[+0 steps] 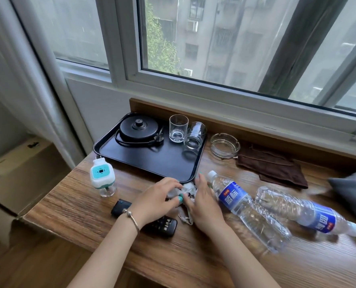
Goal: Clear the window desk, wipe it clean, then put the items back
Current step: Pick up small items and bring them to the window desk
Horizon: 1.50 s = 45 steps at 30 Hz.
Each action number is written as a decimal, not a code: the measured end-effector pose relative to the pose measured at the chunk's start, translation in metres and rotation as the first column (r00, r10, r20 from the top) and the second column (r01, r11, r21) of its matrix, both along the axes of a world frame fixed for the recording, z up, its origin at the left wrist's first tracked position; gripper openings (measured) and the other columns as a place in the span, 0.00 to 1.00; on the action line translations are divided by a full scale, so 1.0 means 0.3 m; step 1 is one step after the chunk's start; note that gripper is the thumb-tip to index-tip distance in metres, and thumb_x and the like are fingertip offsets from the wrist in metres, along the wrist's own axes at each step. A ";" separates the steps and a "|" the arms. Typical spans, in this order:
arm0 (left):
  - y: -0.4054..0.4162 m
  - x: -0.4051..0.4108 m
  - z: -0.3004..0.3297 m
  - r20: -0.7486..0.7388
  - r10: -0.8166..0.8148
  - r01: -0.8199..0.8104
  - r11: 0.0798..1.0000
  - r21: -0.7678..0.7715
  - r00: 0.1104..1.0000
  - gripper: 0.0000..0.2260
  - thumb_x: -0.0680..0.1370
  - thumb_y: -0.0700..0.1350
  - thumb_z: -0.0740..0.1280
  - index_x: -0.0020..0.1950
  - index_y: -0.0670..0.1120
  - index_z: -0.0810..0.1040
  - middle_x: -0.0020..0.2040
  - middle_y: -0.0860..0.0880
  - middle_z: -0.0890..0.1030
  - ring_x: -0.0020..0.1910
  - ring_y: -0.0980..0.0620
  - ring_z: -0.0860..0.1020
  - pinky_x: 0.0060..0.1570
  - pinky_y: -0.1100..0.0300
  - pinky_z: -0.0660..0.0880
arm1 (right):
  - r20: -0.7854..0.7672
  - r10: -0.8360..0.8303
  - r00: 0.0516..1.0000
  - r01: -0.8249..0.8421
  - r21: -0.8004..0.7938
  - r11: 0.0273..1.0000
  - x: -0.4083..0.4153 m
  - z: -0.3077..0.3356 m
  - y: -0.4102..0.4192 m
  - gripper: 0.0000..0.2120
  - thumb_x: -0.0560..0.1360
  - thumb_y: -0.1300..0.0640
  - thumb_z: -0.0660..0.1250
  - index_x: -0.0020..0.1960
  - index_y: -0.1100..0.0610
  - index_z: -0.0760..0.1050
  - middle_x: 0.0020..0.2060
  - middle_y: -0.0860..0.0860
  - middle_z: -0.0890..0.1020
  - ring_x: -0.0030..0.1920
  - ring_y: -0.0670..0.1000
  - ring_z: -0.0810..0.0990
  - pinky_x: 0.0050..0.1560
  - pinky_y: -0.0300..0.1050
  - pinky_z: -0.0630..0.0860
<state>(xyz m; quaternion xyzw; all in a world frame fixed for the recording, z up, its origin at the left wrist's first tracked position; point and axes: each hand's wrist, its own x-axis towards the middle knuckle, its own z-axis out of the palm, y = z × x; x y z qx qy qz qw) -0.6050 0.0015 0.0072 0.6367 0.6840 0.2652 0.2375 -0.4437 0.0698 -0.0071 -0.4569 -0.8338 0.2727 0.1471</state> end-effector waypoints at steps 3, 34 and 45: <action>-0.008 0.000 0.000 -0.001 -0.012 0.012 1.000 -0.017 1.000 0.13 0.77 0.53 0.66 0.60 0.55 0.75 0.57 0.66 0.69 0.57 0.59 0.74 0.57 0.52 0.74 | -0.029 -0.012 0.999 0.012 -0.027 1.000 0.035 -0.012 -0.032 0.39 0.80 0.47 0.64 0.80 0.59 0.45 0.77 0.52 0.63 0.76 0.53 0.61 0.75 0.48 0.57; 0.091 0.050 -0.071 -0.285 -0.350 0.336 0.937 -0.098 0.892 0.15 0.81 0.48 0.59 0.68 0.52 0.65 0.63 0.54 0.64 0.58 0.54 0.62 0.55 0.60 0.58 | 0.081 0.026 0.996 -0.039 0.158 0.987 0.139 -0.037 -0.082 0.19 0.82 0.51 0.61 0.71 0.55 0.70 0.68 0.50 0.72 0.70 0.54 0.66 0.70 0.50 0.65; 0.122 0.050 -0.032 -0.158 -0.432 0.412 0.900 -0.144 0.888 0.06 0.81 0.41 0.59 0.48 0.50 0.63 0.49 0.52 0.67 0.51 0.50 0.69 0.56 0.54 0.67 | 0.118 0.001 0.993 -0.018 0.137 0.990 0.134 -0.025 -0.081 0.10 0.84 0.55 0.54 0.55 0.59 0.71 0.56 0.53 0.72 0.58 0.54 0.68 0.64 0.49 0.64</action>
